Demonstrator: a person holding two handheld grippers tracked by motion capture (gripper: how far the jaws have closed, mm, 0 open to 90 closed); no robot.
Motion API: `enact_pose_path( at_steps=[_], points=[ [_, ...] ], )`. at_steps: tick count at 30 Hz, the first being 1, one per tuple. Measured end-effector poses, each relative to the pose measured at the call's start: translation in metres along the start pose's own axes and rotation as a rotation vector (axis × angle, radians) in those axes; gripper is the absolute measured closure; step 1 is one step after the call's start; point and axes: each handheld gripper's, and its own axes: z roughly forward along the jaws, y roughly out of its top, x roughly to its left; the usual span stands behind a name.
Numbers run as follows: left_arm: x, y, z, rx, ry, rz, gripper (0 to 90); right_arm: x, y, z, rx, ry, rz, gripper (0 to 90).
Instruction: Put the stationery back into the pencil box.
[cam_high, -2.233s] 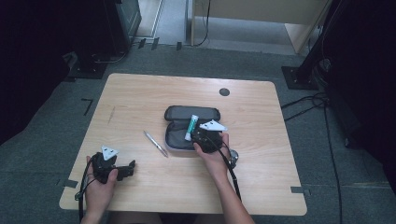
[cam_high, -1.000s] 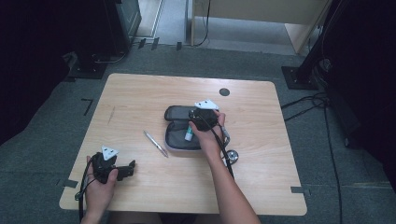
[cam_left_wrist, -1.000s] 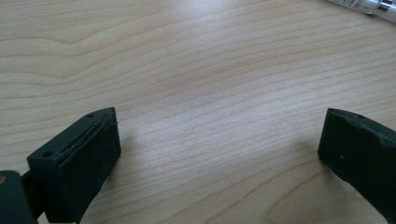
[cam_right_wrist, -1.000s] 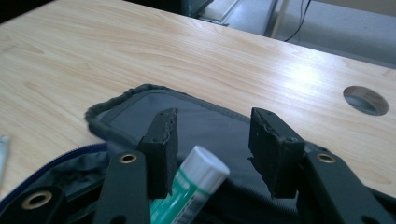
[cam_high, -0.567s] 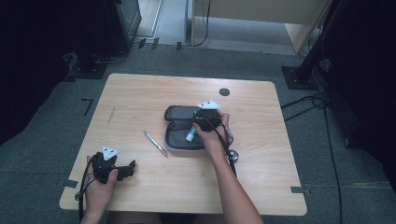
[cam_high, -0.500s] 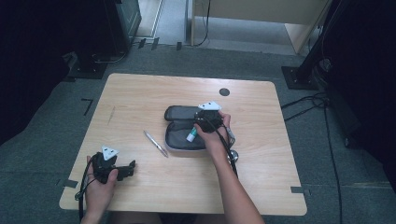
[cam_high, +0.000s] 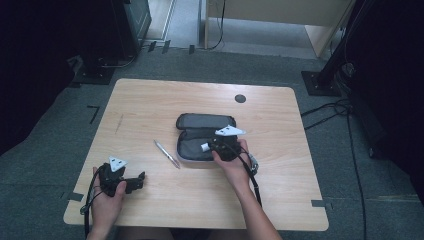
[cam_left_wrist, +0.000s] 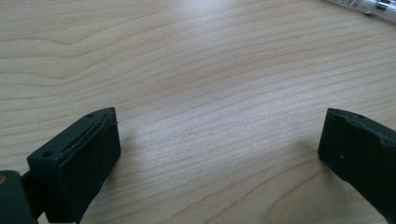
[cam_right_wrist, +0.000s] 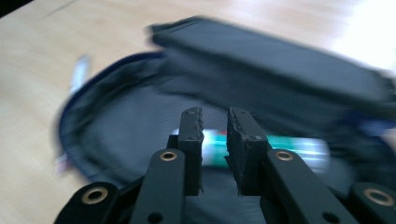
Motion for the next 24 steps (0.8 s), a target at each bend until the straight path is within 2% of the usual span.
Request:
enact_pose_path(
  at_steps=[1, 3, 5, 7, 10, 13, 20, 24],
  points=[
    [0.000, 0.000, 0.000, 0.000, 0.000, 0.001, 0.0, 0.005, 0.000, 0.002, 0.011, 0.014, -0.017, 77.6],
    [0.000, 0.000, 0.000, 0.000, 0.000, 0.001, 0.0, 0.010, -0.001, 0.006, 0.032, 0.004, -0.040, 79.4],
    [0.000, 0.000, 0.000, 0.000, 0.000, 0.000, 0.0, 0.012, -0.002, 0.009, 0.049, 0.011, -0.023, 80.5],
    [0.000, 0.000, 0.000, 0.000, 0.000, 0.000, 0.0, 0.014, -0.004, 0.010, 0.055, 0.044, -0.008, 82.1],
    [0.000, 0.000, 0.000, 0.000, 0.000, 0.000, 0.0, 0.019, -0.005, 0.013, 0.083, 0.054, -0.044, 82.9],
    [0.000, 0.000, 0.000, 0.000, 0.000, 0.000, 0.0, 0.018, -0.006, 0.017, 0.098, 0.005, -0.063, 83.1],
    [0.000, 0.000, 0.000, 0.001, 0.000, 0.002, 0.0, 0.004, 0.000, 0.026, 0.106, -0.077, -0.025, 83.3],
    [0.000, 0.000, 0.000, 0.001, 0.000, 0.001, 0.0, -0.006, 0.004, 0.029, 0.093, -0.097, -0.013, 79.3]
  ],
)
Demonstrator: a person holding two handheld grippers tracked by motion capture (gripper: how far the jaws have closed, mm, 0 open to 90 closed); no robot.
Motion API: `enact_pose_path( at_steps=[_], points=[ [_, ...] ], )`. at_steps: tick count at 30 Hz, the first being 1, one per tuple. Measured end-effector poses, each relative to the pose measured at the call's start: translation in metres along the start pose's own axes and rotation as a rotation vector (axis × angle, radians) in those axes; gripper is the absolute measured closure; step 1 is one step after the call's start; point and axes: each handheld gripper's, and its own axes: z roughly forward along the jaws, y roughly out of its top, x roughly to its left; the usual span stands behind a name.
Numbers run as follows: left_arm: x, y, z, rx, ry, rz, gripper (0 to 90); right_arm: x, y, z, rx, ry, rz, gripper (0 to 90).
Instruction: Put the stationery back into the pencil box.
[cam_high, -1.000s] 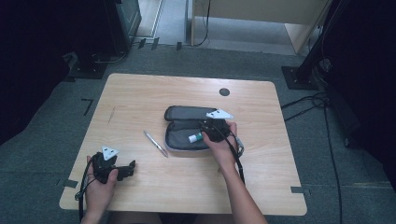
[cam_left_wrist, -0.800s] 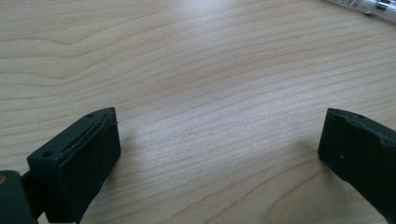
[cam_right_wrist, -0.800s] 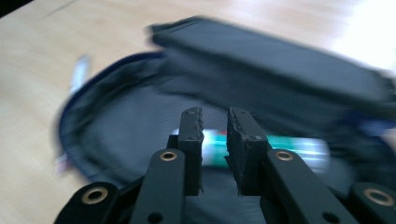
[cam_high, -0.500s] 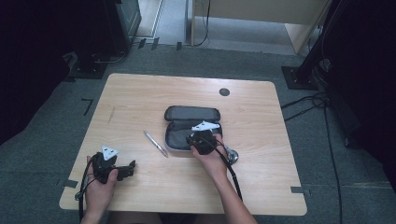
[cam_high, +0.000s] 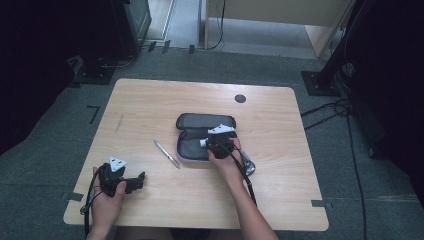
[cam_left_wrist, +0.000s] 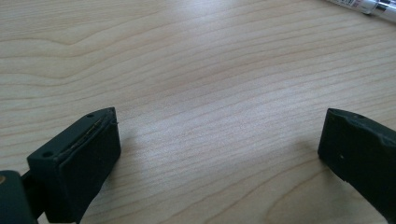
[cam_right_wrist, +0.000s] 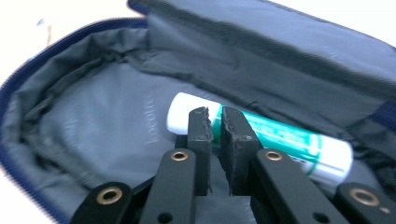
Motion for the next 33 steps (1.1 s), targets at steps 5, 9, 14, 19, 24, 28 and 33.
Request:
enact_pose_path(
  at_steps=[5, 9, 14, 19, 24, 28, 33],
  points=[
    [0.000, 0.000, 0.000, 0.000, 0.000, 0.000, 0.0, -0.007, 0.004, -0.012, -0.062, 0.016, 0.044, 68.5],
    [0.000, 0.000, 0.000, 0.000, 0.000, 0.000, 0.0, -0.013, 0.002, -0.033, -0.121, 0.005, 0.070, 58.1],
    [0.000, 0.000, 0.000, -0.001, 0.000, -0.001, 0.0, -0.022, -0.012, -0.065, -0.186, -0.053, 0.114, 45.9],
    [0.000, 0.000, 0.000, -0.001, 0.000, -0.001, 0.0, -0.032, -0.036, -0.091, -0.209, -0.128, 0.168, 33.4],
    [0.000, 0.000, 0.000, -0.001, 0.000, -0.001, 0.0, -0.037, -0.060, -0.102, -0.189, -0.197, 0.225, 24.3],
    [0.000, 0.000, 0.000, -0.001, 0.000, -0.001, 0.0, -0.037, -0.079, -0.103, -0.167, -0.239, 0.285, 26.0],
    [0.000, 0.000, 0.000, -0.001, 0.000, -0.001, 0.0, -0.036, -0.102, -0.097, -0.130, -0.262, 0.356, 29.0]
  ],
)
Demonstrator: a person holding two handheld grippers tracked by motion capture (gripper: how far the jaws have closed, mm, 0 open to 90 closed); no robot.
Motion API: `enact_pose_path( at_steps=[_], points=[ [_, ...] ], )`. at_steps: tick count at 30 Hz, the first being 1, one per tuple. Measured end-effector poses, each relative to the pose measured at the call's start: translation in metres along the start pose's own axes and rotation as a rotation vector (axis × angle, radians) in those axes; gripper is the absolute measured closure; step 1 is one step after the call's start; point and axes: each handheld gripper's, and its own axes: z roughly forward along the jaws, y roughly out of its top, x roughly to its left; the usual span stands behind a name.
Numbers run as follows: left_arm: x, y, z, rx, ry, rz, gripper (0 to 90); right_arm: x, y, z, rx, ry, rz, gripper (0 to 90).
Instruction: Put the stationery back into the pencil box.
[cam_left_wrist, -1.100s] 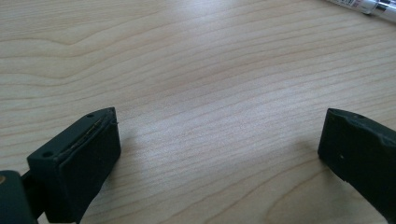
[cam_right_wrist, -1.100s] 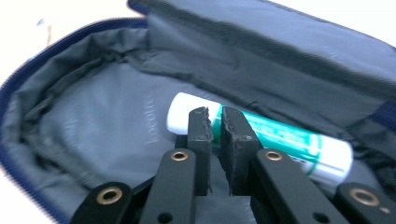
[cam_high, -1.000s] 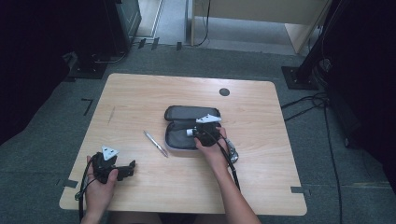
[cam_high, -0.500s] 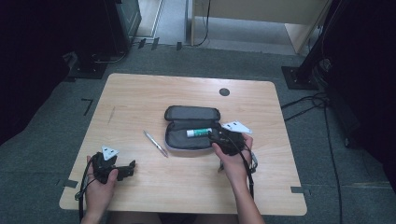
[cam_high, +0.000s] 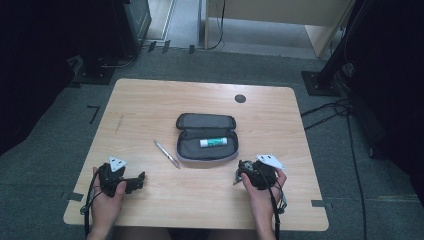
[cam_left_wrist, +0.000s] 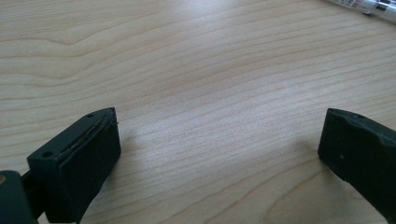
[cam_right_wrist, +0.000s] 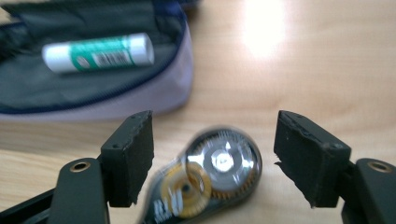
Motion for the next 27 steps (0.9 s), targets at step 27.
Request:
enact_pose_path(
  at_steps=[27],
  points=[
    [-0.001, 0.000, -0.001, 0.001, -0.003, 0.002, 0.0, -0.008, -0.014, 0.013, 0.030, 0.066, -0.036, 42.3]
  ],
)
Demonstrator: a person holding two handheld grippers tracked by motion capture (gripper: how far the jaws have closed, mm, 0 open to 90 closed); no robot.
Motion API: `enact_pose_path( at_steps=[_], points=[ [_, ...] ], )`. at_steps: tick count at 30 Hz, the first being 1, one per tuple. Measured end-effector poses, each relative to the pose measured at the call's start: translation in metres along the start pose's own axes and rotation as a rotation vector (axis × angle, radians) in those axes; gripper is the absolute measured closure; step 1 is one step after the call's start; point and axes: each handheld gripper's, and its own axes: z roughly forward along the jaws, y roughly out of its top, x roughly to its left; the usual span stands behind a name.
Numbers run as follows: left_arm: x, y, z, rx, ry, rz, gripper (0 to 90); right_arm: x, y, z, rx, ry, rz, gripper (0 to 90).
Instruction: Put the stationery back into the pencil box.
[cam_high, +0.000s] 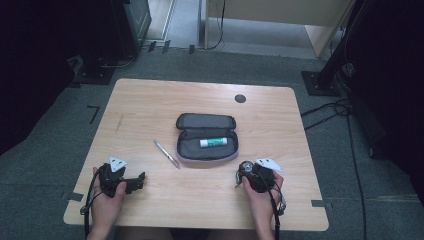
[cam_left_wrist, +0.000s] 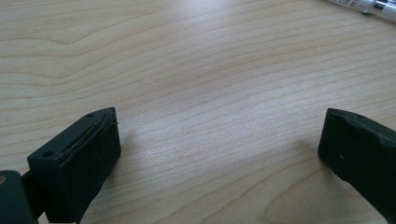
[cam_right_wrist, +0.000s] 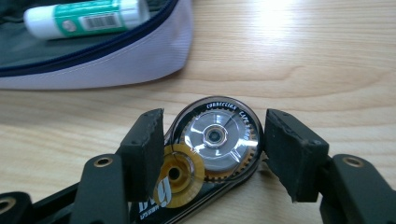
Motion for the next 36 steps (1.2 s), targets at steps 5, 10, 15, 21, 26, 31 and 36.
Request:
enact_pose_path(
  at_steps=[5, 10, 15, 21, 26, 31, 36],
  points=[
    [0.000, 0.000, 0.000, 0.000, 0.000, 0.000, 0.0, 0.000, -0.001, -0.004, -0.009, 0.041, -0.028, 51.9],
    [0.000, 0.000, 0.000, -0.001, 0.000, 0.000, 0.0, -0.004, 0.000, -0.006, -0.012, 0.041, -0.032, 56.0],
    [0.000, 0.000, 0.000, -0.001, 0.000, 0.000, 0.0, -0.006, 0.001, -0.007, -0.005, 0.044, -0.049, 56.0],
    [0.000, 0.000, 0.000, -0.001, 0.000, 0.000, 0.0, -0.008, 0.004, -0.009, -0.021, 0.088, -0.064, 51.0],
    [0.000, 0.000, 0.000, 0.000, 0.000, 0.001, 0.0, -0.010, 0.010, -0.006, -0.031, 0.096, -0.094, 50.9],
    [0.000, 0.000, 0.000, -0.003, 0.000, -0.003, 0.0, -0.013, 0.009, -0.001, 0.000, 0.139, -0.118, 50.9],
    [0.000, 0.000, 0.000, -0.001, 0.000, 0.000, 0.0, -0.012, 0.004, 0.000, 0.007, 0.151, -0.125, 51.7]
  ],
)
